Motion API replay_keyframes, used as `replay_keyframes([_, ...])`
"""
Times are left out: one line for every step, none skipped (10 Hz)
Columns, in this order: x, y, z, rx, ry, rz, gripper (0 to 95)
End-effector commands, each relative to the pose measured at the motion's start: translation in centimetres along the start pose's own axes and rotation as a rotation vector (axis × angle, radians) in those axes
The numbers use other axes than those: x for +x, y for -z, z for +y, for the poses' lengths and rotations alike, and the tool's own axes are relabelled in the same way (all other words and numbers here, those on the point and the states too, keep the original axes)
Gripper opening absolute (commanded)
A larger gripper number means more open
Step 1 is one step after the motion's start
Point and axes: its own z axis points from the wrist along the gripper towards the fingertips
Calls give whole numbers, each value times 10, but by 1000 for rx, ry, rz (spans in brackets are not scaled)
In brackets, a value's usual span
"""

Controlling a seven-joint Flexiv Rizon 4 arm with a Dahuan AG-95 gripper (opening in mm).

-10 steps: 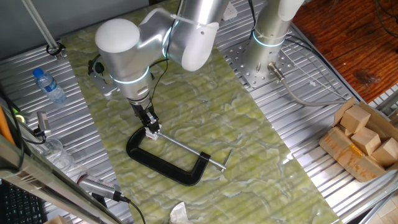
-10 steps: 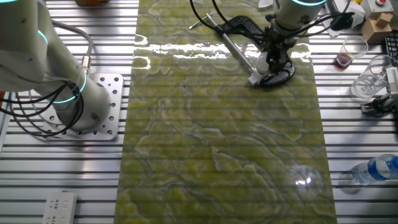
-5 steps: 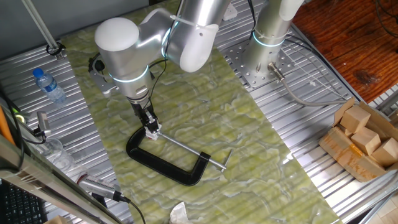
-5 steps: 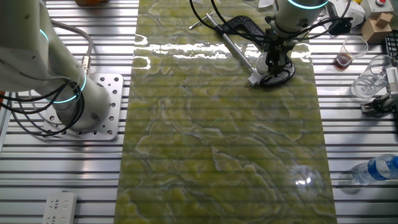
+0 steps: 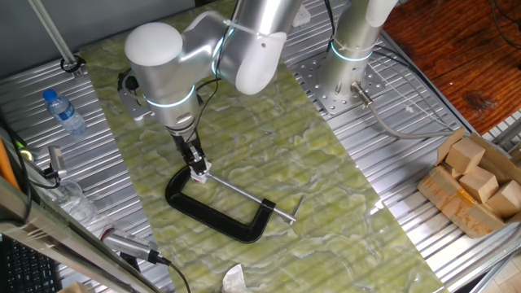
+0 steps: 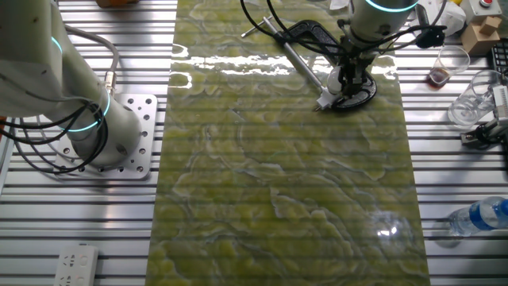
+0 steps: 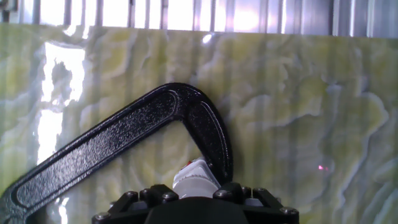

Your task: Take out the light bulb by rotating it

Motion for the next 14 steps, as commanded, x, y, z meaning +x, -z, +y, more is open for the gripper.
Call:
replay_keyframes([0,-1,0,1,-24,-1,570])
replay_keyframes([0,-1,0,2,-24,-1,570])
replay_keyframes([0,-1,0,4,-23,0,570])
replay_keyframes([0,-1,0,8,-24,0,380])
replay_keyframes([0,-1,0,11,-26,0,380])
replay_keyframes([0,-1,0,17,-29,2,0])
replay_keyframes([0,-1,0,17,-31,3,0])
replay_keyframes([0,-1,0,16,-31,4,0])
replay_keyframes([0,-1,0,17,-24,6,0])
replay_keyframes([0,-2,0,17,-4,6,0])
replay_keyframes([0,-2,0,18,28,8,0])
replay_keyframes([0,-2,1,23,68,10,0])
replay_keyframes([0,-1,2,23,106,15,0])
replay_keyframes([0,-1,3,36,165,18,0])
